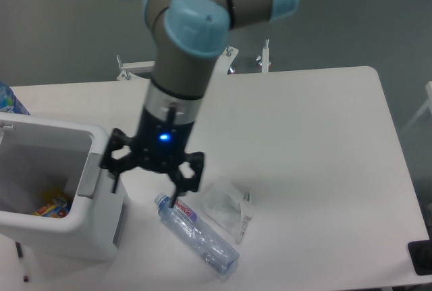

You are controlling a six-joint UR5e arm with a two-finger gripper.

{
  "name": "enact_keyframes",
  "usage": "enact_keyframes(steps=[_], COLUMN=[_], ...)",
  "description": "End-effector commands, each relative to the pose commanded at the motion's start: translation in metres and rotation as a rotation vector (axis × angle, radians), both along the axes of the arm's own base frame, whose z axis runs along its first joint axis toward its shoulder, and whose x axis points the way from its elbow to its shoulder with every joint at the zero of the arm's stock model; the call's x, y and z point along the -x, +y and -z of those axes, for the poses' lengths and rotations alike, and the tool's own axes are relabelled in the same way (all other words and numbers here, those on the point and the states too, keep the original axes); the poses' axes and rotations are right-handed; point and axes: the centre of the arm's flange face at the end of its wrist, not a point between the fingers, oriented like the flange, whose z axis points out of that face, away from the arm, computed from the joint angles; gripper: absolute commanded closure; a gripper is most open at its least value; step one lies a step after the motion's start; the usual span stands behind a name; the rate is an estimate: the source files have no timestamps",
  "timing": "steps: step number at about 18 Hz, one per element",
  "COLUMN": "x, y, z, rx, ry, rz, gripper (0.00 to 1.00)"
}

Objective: Open the trash can

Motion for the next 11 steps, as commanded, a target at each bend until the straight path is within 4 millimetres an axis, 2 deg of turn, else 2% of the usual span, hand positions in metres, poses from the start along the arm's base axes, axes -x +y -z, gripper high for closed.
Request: enact_keyframes(steps=[3, 6, 8, 11], x=[0.05, 0.093, 0.113, 0.131], y=[-0.034, -0.059, -0.07, -0.079], z=[0.009, 0.036, 0.051, 0.085], rx=[0.016, 0.047, 0.081, 0.281], ry=[0.063, 0.112, 0.16, 0.27], rz=[0.015, 0.065, 0.116, 0.176], gripper=[0.0, 0.0, 0.0, 0.0])
